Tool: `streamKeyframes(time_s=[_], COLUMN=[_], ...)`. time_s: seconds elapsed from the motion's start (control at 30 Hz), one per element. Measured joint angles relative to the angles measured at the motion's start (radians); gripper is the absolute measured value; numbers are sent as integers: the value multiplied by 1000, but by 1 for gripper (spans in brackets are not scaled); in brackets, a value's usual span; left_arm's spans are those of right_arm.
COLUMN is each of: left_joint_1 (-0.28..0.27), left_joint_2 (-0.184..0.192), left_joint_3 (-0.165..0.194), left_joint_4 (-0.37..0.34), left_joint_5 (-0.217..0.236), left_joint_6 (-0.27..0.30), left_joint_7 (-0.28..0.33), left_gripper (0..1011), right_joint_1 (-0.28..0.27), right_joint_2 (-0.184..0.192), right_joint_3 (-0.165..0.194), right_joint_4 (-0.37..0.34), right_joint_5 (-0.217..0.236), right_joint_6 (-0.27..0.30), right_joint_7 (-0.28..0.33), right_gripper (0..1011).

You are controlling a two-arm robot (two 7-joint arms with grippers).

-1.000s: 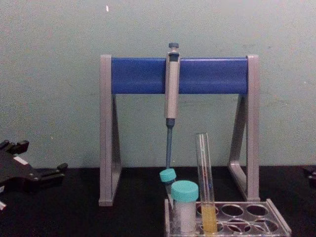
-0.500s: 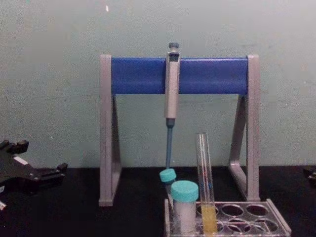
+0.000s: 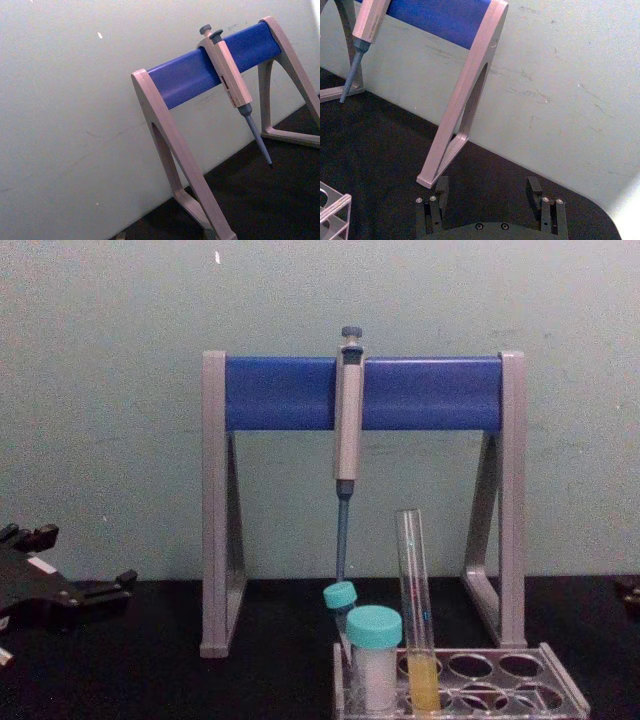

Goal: Pick up the test tube from the test tube rack, shake it, then place it back into the test tube rack.

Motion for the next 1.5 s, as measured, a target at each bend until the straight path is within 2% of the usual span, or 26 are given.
streamKeyframes(time_s=[0.47,0.63,0.8,1.0,1.13,1.23,1.27,1.33,1.37,1.5], left_joint_1=[0,0,0,0,0,0,0,0,0,0], left_joint_2=[0,0,0,0,0,0,0,0,0,0], left_joint_3=[0,0,0,0,0,0,0,0,0,0], left_joint_4=[0,0,0,0,0,0,0,0,0,0], left_joint_5=[0,0,0,0,0,0,0,0,0,0], left_joint_6=[0,0,0,0,0,0,0,0,0,0], left_joint_7=[0,0,0,0,0,0,0,0,0,0], left_gripper=[1001,1001,1001,1001,1001,1001,1001,1001,1001,1001], right_joint_1=[0,-19,-55,-105,-134,-146,-146,-150,-150,-147], right_joint_2=[0,1,8,17,20,22,22,22,22,24], right_joint_3=[1,16,35,60,75,82,82,86,86,83], right_joint_4=[0,-21,-65,-132,-173,-192,-192,-204,-204,-211], right_joint_5=[0,-1,19,71,134,176,176,214,214,249], right_joint_6=[0,3,5,1,6,19,19,38,38,69], right_joint_7=[0,11,38,94,161,212,212,266,266,339], right_gripper=[1000,1000,1000,1000,1000,1000,1000,1000,1000,1000])
